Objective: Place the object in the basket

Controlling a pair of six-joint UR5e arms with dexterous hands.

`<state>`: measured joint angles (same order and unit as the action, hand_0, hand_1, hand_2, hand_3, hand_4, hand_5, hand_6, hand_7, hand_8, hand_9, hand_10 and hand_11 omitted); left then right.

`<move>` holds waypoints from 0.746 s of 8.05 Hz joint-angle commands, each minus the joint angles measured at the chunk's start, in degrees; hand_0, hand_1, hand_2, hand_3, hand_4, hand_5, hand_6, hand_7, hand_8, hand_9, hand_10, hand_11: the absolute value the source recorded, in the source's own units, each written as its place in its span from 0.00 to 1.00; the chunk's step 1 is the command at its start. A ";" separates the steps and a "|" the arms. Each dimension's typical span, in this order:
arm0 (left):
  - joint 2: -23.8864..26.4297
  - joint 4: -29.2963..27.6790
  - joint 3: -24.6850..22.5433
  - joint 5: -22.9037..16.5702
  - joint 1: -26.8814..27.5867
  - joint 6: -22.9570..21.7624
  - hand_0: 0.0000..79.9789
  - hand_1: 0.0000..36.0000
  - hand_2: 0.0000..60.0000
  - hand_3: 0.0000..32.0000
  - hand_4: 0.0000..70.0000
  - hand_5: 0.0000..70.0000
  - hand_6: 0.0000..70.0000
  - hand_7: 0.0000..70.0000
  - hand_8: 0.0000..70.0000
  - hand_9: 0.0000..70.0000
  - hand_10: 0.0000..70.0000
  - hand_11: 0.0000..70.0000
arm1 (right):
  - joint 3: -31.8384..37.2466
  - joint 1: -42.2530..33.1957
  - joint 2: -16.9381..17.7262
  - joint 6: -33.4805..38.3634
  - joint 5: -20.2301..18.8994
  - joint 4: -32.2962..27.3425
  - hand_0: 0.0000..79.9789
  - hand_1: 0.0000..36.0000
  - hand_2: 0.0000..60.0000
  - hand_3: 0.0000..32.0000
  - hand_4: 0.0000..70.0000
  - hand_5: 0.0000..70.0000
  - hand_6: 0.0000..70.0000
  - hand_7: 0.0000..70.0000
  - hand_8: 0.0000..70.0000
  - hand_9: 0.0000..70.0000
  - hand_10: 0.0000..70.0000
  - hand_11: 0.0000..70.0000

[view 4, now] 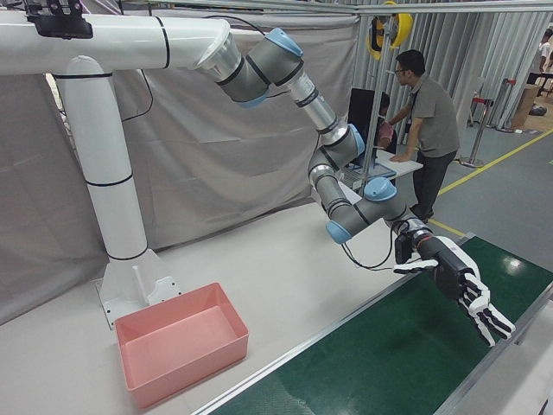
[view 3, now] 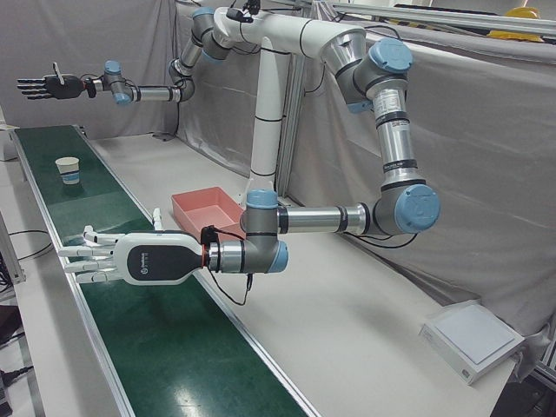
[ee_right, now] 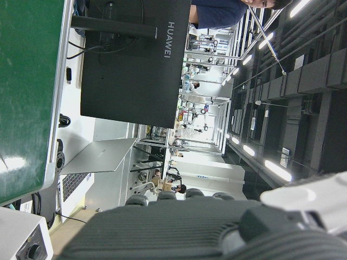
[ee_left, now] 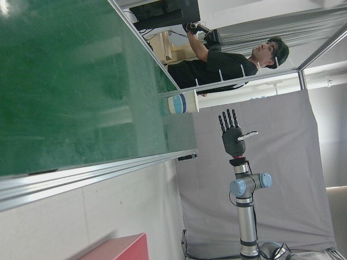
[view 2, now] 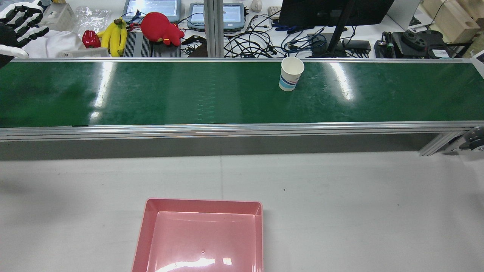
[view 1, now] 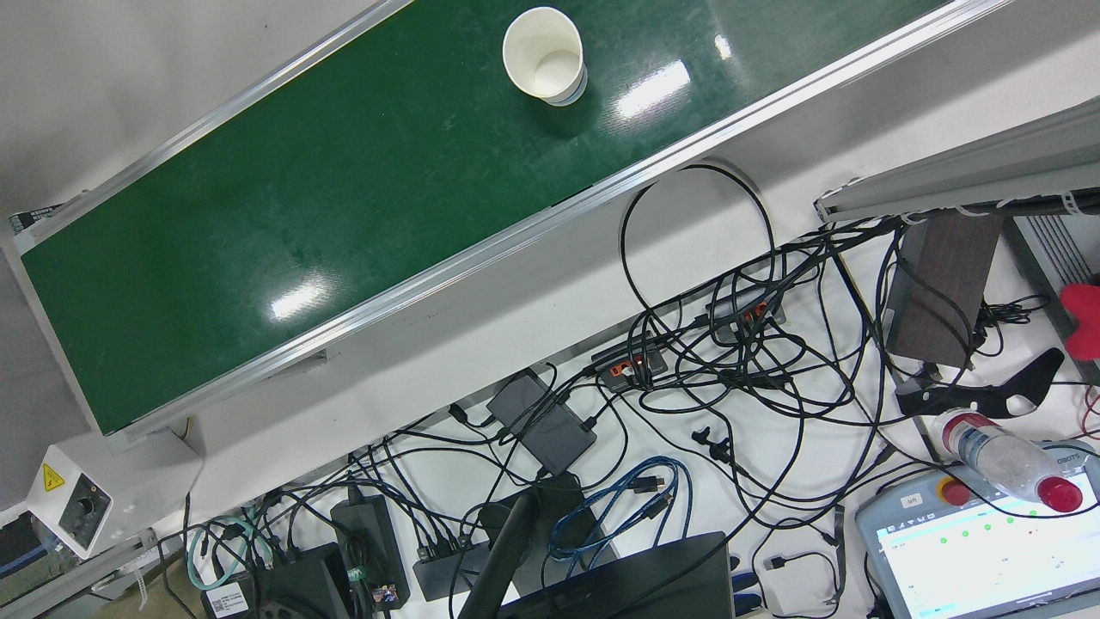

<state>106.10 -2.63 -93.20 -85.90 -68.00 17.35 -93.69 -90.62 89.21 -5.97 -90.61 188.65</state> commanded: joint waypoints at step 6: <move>0.34 1.84 0.82 -0.50 1.11 0.93 0.71 0.46 0.00 0.26 0.00 0.57 0.02 0.02 0.01 0.00 0.07 0.14 | 0.00 0.00 0.00 -0.01 0.00 -0.03 0.00 0.00 0.00 0.00 0.00 0.00 0.00 0.00 0.00 0.00 0.00 0.00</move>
<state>106.18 -1.26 -92.59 -86.58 -67.20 17.97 -93.69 -90.62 89.21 -5.97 -90.62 188.61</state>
